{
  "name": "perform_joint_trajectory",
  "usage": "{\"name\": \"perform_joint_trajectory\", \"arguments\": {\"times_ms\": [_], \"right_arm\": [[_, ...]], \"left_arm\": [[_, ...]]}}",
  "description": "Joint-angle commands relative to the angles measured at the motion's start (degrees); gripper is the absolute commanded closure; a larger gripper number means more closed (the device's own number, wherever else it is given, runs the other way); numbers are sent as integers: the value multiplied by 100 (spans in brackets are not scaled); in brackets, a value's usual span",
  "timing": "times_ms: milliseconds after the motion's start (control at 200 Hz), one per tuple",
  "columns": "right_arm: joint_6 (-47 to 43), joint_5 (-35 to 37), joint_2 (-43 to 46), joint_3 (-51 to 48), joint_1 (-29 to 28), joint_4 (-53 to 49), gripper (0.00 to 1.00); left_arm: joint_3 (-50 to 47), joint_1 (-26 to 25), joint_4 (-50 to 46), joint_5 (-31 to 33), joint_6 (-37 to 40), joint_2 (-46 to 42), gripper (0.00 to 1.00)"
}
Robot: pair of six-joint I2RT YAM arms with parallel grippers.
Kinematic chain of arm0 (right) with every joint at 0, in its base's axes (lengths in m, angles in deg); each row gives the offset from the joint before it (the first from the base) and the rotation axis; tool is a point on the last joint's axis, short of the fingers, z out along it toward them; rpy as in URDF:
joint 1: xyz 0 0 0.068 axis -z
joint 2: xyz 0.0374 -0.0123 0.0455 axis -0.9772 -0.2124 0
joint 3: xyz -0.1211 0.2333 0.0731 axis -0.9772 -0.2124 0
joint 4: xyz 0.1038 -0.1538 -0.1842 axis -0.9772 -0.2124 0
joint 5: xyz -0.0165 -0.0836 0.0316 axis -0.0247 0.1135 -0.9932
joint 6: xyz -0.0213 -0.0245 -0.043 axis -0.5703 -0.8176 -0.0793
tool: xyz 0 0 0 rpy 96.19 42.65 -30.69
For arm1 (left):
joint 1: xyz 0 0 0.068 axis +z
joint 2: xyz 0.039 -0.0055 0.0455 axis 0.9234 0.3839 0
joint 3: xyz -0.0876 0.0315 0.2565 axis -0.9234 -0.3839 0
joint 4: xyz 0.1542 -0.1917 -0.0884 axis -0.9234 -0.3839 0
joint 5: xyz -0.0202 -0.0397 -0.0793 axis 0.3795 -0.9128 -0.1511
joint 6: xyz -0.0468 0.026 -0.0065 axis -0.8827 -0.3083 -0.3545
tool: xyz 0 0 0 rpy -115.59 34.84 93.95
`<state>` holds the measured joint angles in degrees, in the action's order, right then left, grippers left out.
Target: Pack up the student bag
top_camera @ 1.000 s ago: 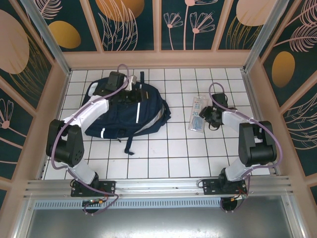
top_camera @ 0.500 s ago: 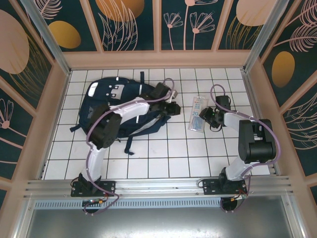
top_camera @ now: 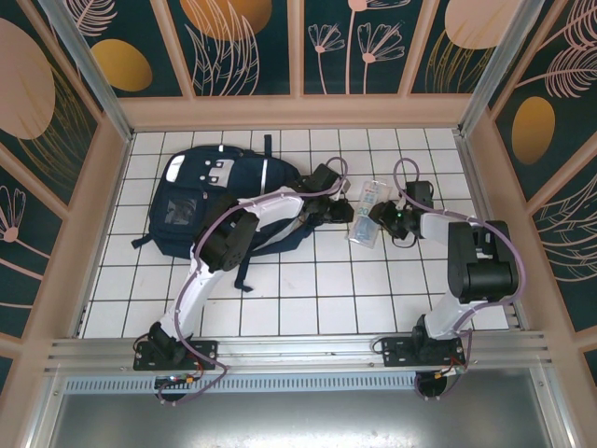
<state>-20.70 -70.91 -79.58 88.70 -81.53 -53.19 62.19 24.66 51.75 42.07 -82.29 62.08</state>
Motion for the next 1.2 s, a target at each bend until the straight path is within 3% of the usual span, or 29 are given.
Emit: {"name": "perform_joint_trajectory", "arguments": {"times_ms": [0, 235, 340, 530, 791, 971, 1196], "right_arm": [[-41, -669, -120, -79, -117, 361, 50], [215, -870, -125, -44, -147, 746, 57], [298, -793, -197, 10, -145, 726, 68], [316, -441, -92, -14, -130, 527, 100], [342, -411, 417, -114, -114, 391, 100], [410, -506, 816, -191, -199, 294, 100], [488, -480, 1232, -300, -453, 229, 100]], "left_arm": [[63, -90, -140, -40, -53, 298, 83], [-18, -100, -210, -33, 12, 263, 83], [-27, -99, -249, -18, 44, 239, 84], [-86, -92, -354, 409, 129, -268, 85], [161, -20, -989, 1252, 368, -1281, 78], [-38, 176, -1664, 2648, 638, -1951, 72], [6, 254, -2673, 4431, 1157, -2033, 72]]}}
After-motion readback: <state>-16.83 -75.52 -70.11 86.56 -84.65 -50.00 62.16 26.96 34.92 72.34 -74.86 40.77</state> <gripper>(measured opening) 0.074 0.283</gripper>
